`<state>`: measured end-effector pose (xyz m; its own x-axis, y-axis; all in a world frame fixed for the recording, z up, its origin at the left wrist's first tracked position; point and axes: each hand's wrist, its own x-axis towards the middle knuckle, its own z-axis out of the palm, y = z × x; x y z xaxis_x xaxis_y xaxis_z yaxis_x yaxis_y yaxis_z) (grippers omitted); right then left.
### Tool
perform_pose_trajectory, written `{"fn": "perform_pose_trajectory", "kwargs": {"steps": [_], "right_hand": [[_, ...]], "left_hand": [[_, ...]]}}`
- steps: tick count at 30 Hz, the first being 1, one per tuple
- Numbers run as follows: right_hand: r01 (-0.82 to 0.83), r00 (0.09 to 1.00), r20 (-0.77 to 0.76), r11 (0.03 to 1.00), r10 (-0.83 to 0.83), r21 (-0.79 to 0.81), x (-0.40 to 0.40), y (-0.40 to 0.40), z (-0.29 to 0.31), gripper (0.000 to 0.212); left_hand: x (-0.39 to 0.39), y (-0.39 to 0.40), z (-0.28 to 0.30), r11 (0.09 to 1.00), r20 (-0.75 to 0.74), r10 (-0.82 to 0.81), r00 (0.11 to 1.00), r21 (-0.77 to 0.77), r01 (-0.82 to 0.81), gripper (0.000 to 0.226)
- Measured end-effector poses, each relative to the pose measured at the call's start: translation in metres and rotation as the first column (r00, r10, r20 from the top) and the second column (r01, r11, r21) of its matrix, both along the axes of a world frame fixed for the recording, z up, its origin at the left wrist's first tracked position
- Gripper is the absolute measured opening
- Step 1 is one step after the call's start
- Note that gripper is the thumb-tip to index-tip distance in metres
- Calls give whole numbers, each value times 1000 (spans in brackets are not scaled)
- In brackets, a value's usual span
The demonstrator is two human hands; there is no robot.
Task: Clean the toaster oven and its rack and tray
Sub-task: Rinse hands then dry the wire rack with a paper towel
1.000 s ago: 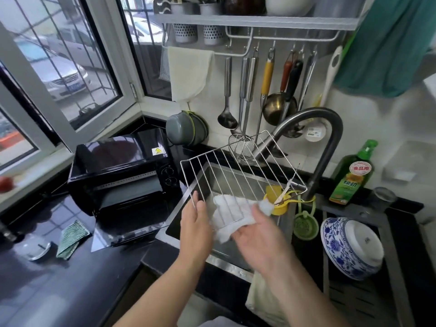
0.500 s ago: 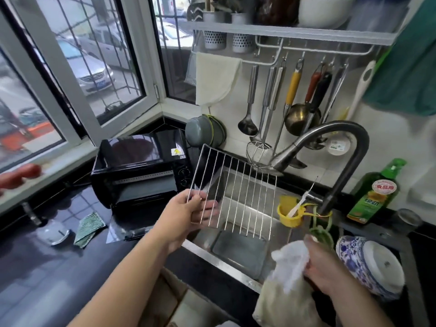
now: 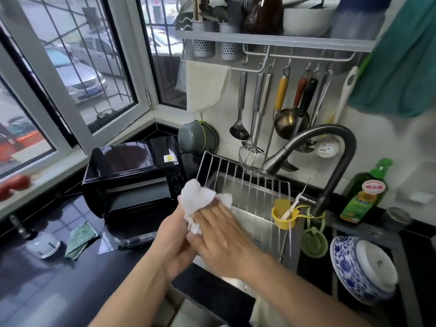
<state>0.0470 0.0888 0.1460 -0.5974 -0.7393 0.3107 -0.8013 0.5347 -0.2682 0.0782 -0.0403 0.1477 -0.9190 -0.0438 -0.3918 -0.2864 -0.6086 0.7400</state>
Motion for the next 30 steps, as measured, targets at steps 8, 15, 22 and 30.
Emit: {"fn": "perform_pose_trajectory", "kwargs": {"steps": [8,15,22,30], "right_hand": [[100,994,33,995,-100,14,-98,13,13,59],[404,787,565,899,-247,-169,-116,16,34,33],[275,508,861,944,18,-183,-102,43,19,24],[357,626,682,917,-378,180,-68,67,-43,20]], "left_hand": [[7,-11,13,959,-141,-142,980,-263,101,34],[12,-29,2,915,-123,-142,982,-395,83,31],[-1,-78,-7,807,-120,-130,984,-590,35,27],[1,-74,-55,867,-53,-59,997,-499,24,26]]}}
